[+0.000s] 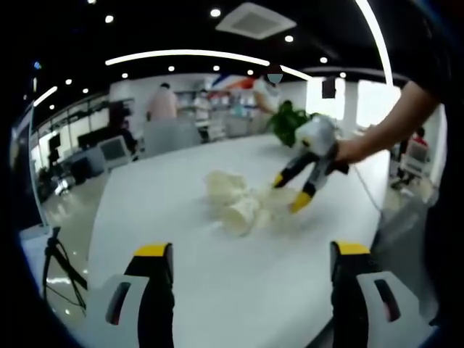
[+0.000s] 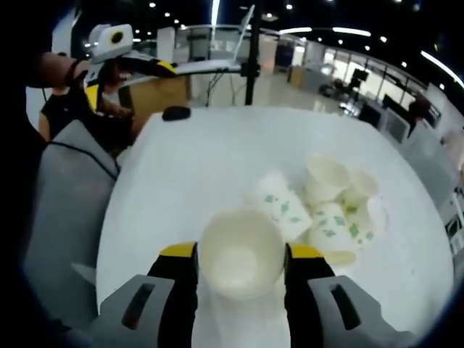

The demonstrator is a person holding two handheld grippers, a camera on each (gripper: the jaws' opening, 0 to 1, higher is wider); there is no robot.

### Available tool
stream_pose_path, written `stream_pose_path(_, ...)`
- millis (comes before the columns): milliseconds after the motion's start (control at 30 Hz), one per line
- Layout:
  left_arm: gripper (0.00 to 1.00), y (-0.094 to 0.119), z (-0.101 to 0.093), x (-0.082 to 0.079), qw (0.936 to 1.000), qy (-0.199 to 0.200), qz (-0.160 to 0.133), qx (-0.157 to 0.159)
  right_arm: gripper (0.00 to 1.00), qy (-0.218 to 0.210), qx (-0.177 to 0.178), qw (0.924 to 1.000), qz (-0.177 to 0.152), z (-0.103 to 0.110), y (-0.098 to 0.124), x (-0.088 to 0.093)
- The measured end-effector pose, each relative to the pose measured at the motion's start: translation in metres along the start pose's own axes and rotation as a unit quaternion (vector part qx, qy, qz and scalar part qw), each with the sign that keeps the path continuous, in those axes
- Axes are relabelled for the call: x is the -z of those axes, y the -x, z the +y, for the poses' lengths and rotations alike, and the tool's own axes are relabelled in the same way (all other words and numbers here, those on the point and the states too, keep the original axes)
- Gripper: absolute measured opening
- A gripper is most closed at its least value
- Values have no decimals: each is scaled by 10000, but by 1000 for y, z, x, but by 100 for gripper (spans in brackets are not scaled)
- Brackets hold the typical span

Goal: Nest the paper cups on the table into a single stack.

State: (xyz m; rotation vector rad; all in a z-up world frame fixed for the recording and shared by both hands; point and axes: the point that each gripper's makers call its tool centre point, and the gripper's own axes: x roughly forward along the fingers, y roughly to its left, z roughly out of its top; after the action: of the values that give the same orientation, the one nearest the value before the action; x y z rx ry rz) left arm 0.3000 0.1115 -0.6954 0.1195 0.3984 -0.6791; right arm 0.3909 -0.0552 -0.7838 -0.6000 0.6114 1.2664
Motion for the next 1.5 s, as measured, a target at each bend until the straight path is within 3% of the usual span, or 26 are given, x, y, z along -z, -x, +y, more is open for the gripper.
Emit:
stream_pose_path(500,89,-3,0,-3,10000,-50,-5,79,43,-15,-88,9992,-399,42,11,-25)
stream_pose_path(1500,88,-3,1,-2,9998,-94,-35,169,42,-82,-337,9986,-404,95,16,-21)
